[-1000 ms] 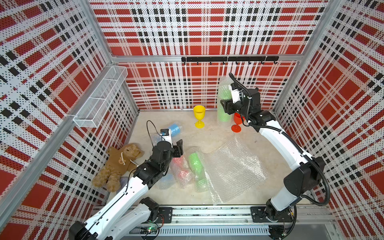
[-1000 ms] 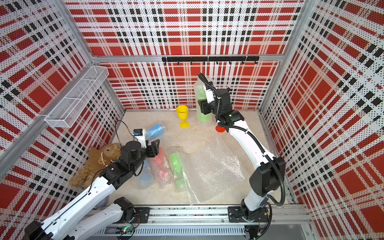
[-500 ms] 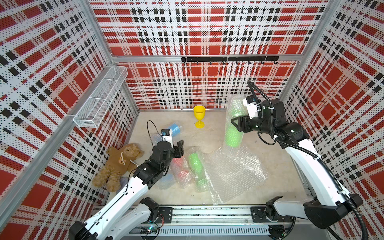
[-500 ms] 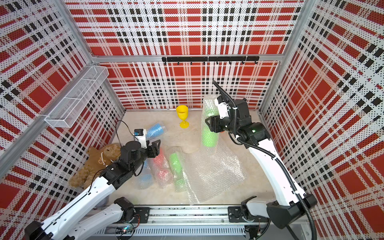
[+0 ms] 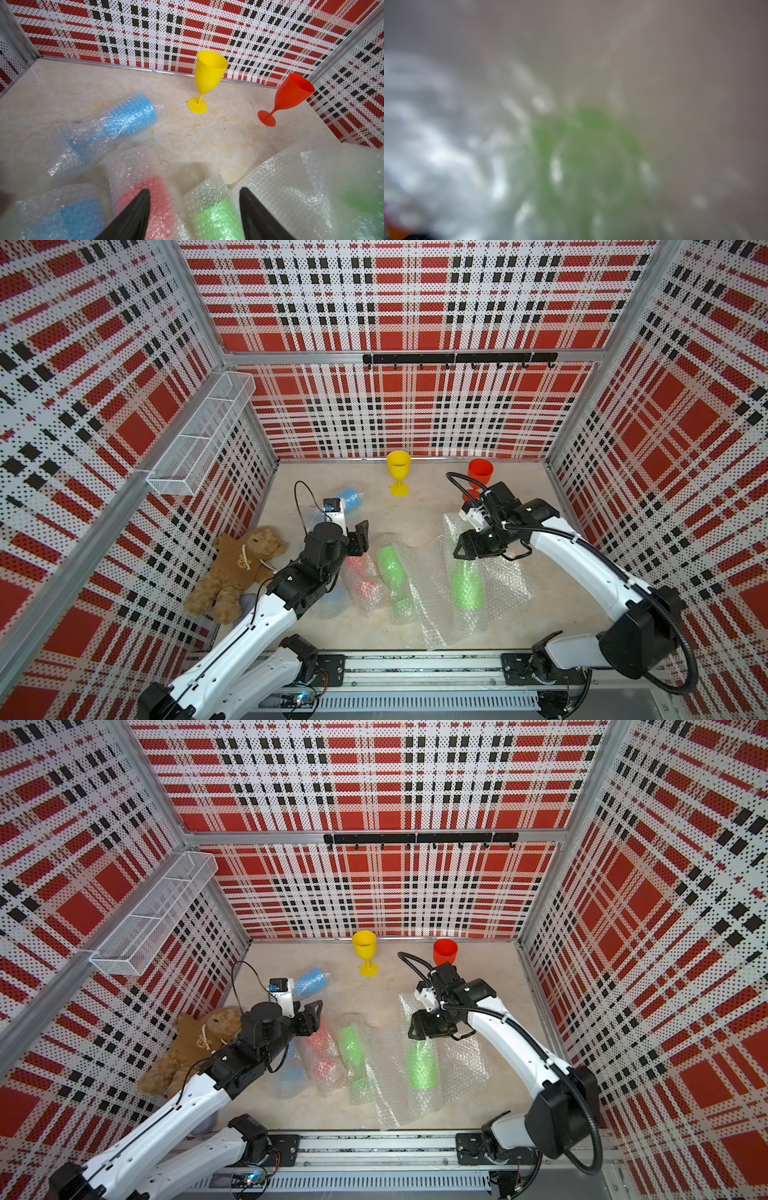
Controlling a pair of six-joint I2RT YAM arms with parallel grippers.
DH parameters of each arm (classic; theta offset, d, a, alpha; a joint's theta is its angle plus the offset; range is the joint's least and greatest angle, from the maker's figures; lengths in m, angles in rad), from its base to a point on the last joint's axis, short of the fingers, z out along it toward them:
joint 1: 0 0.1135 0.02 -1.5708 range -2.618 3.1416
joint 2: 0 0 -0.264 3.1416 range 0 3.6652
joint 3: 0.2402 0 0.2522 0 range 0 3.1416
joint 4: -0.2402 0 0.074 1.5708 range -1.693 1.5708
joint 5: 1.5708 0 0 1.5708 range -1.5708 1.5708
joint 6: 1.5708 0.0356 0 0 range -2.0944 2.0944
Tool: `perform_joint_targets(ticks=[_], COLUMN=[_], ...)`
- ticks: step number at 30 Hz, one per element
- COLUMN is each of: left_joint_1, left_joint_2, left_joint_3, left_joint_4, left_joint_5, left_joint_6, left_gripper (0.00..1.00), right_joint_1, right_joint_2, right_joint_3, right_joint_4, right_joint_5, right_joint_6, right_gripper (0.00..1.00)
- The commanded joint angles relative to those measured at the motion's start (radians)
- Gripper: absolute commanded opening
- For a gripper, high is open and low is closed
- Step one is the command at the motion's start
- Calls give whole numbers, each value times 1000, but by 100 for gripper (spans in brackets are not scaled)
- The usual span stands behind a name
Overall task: Unpack wine glasses from bubble wrap
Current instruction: Place the bubble wrap at the center of the board.
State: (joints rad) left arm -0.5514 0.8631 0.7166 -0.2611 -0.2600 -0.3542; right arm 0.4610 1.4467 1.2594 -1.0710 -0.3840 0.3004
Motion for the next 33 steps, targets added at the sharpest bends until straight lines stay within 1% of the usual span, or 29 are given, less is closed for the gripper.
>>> perform_joint_targets(ticks=[1,6,10,12,14,16,18,19,22,23,24,25,27,29,32,33], left_joint_1=[-5,-4,-4,-2,0,6,8,10,11,13,14,14,16,16,16,15], left_joint_2=[-7,-12,-10,-7,-4,0,7,8,6,4,5,7,12,20,29,32], left_joint_3=[3,1,1,3,3,3,1,3,1,0,0,-2,-1,0,-2,-3], left_joint_4=[20,20,20,21,25,26,29,29,29,29,30,31,31,31,31,31], left_joint_5=[13,6,10,11,19,38,56,57,50,49,49,51,52,53,55,59], left_joint_6=[10,12,12,12,10,6,-2,-3,-3,-3,-3,-3,-4,-2,-3,-3], left_gripper=[70,70,70,70,70,70,70,70,70,70,70,70,70,70,70,70], right_joint_1=[7,6,8,9,20,47,65,71,143,180,214,242,299,357,482,516], right_joint_2=[50,101,37,-17,-71,-129,-179,-200,-331,-390,-439,-464,-480,-474,-488,-488], right_joint_3=[31,96,213,242,235,180,114,88,-80,-154,-212,-248,-266,-256,-292,-291], right_joint_4=[23,20,33,90,158,256,360,393,586,653,693,704,666,593,472,386], right_joint_5=[-2,4,63,97,155,230,263,251,236,235,238,250,324,417,593,633], right_joint_6=[-26,-37,-58,-81,-134,-198,-276,-336,-638,-784,-915,-1032,-1238,-1391,-1616,-1663], right_gripper=[56,56,57,57,56,56,58,56,55,56,59,61,60,59,61,60])
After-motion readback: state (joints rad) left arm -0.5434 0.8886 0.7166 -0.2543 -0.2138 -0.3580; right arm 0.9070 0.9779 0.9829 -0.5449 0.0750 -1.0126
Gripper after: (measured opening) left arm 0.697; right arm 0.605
